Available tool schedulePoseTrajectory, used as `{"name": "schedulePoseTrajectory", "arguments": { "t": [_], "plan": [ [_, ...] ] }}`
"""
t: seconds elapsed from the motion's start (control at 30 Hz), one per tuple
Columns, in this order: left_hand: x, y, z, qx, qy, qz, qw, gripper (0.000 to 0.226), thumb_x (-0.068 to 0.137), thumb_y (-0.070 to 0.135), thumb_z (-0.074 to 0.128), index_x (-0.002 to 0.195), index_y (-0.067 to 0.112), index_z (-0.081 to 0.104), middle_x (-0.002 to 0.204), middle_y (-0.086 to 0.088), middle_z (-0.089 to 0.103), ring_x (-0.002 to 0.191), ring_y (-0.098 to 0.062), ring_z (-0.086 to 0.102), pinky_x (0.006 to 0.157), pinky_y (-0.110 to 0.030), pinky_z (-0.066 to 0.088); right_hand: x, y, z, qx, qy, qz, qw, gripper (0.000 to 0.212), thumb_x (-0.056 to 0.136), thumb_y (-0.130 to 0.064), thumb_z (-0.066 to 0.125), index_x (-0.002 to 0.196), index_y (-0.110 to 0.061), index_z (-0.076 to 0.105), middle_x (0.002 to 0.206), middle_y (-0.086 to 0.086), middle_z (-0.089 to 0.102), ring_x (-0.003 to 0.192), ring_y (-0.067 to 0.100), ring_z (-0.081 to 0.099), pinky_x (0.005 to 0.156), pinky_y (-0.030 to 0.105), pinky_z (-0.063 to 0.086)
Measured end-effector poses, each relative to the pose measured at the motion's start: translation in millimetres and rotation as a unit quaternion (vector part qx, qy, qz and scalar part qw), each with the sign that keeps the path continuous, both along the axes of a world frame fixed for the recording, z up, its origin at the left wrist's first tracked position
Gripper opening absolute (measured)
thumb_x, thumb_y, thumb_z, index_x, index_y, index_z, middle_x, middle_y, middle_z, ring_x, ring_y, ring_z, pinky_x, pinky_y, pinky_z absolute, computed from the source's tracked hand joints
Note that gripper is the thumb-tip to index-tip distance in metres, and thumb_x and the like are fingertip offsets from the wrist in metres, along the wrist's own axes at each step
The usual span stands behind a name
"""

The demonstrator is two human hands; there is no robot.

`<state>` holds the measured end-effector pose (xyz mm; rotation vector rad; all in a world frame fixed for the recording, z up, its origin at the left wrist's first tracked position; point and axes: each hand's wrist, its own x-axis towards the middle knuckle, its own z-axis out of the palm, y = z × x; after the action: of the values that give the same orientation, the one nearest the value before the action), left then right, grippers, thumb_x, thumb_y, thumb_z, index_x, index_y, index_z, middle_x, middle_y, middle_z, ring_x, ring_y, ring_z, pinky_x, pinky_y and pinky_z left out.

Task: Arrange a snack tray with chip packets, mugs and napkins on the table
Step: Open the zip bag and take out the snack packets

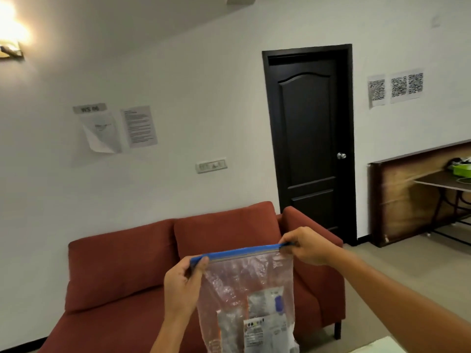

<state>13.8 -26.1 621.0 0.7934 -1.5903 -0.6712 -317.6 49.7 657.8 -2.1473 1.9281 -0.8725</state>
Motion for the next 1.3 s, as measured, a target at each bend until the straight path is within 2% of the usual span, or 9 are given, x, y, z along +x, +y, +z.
{"name": "schedulePoseTrajectory", "arguments": {
  "t": [0.17,0.3,0.4,0.47,0.63,0.73,0.9,1.1,1.3],
  "plan": [
    [15,-18,-1,0.171,-0.093,-0.123,0.973,0.014,0.088,0.012,0.074,0.090,0.023,0.082,0.084,-0.016,0.077,0.077,-0.023,0.069,0.071,-0.031,0.057,-17,-10,27,-0.033,0.000,0.008,0.999,0.018,0.090,-0.011,0.069,0.096,-0.024,0.079,0.079,-0.024,0.068,0.086,-0.016,0.062,0.073,0.002,0.047],
    [-6,-7,30,0.178,-0.277,-0.161,0.931,0.024,0.085,0.037,0.079,0.108,0.030,0.077,0.104,0.013,0.078,0.101,-0.005,0.072,0.092,-0.029,0.058,-6,-26,48,-0.040,0.059,0.047,0.996,0.020,0.092,-0.009,0.065,0.100,-0.022,0.078,0.089,-0.020,0.070,0.083,-0.003,0.063,0.075,0.006,0.045],
    [-50,12,52,0.074,-0.412,-0.114,0.901,0.041,0.081,0.072,0.061,0.091,0.034,0.074,0.087,0.017,0.074,0.080,0.004,0.067,0.073,-0.020,0.053,12,-38,63,-0.016,0.129,0.096,0.987,0.019,0.093,-0.013,0.063,0.102,-0.023,0.076,0.100,-0.009,0.075,0.090,0.008,0.067,0.084,0.023,0.054],
    [-77,18,54,0.030,-0.443,-0.074,0.893,0.050,0.085,0.064,0.057,0.064,0.019,0.056,0.057,0.004,0.056,0.052,-0.006,0.050,0.057,-0.030,0.042,23,-46,68,0.000,0.157,0.114,0.981,0.019,0.093,-0.015,0.063,0.103,-0.025,0.076,0.102,-0.010,0.074,0.093,0.011,0.067,0.088,0.031,0.055],
    [-107,12,41,0.067,-0.373,-0.013,0.925,0.052,0.092,0.036,0.062,0.050,0.018,0.038,0.044,0.005,0.039,0.041,-0.009,0.037,0.049,-0.030,0.032,39,-52,48,-0.069,0.120,0.005,0.990,0.020,0.093,-0.031,0.066,0.111,-0.029,0.073,0.115,-0.007,0.066,0.107,0.015,0.061,0.094,0.038,0.053],
    [-114,8,27,0.146,-0.307,0.033,0.940,0.050,0.085,0.045,0.069,0.048,0.019,0.048,0.045,0.007,0.046,0.044,-0.010,0.044,0.048,-0.029,0.032,60,-47,9,-0.075,-0.116,-0.148,0.979,0.022,0.088,-0.049,0.065,0.096,-0.029,0.069,0.094,-0.010,0.069,0.089,0.011,0.068,0.076,0.033,0.056],
    [-114,8,9,0.168,-0.325,0.141,0.920,0.044,0.080,0.042,0.069,0.046,0.019,0.054,0.049,0.006,0.052,0.051,-0.010,0.051,0.044,-0.030,0.030,88,-44,-26,0.129,-0.411,-0.112,0.896,0.031,0.081,-0.040,0.079,0.082,-0.009,0.078,0.074,0.007,0.077,0.058,0.012,0.070,0.056,0.030,0.061],
    [-110,11,-10,0.253,-0.112,0.051,0.960,0.042,0.071,0.027,0.086,0.052,0.021,0.050,0.047,0.009,0.048,0.041,-0.006,0.042,0.043,-0.024,0.034,99,-45,-30,0.133,-0.503,-0.082,0.850,0.007,0.087,-0.013,0.076,0.081,-0.010,0.075,0.075,0.007,0.071,0.063,0.013,0.063,0.058,0.026,0.053],
    [-90,6,-17,0.338,0.018,-0.083,0.937,0.048,0.074,0.030,0.089,0.054,0.021,0.046,0.050,0.002,0.049,0.045,-0.010,0.045,0.046,-0.026,0.040,101,-46,-27,0.111,-0.506,-0.065,0.853,0.012,0.092,-0.011,0.069,0.084,-0.009,0.077,0.076,0.009,0.071,0.071,0.019,0.066,0.076,0.040,0.061]
  ]
}}
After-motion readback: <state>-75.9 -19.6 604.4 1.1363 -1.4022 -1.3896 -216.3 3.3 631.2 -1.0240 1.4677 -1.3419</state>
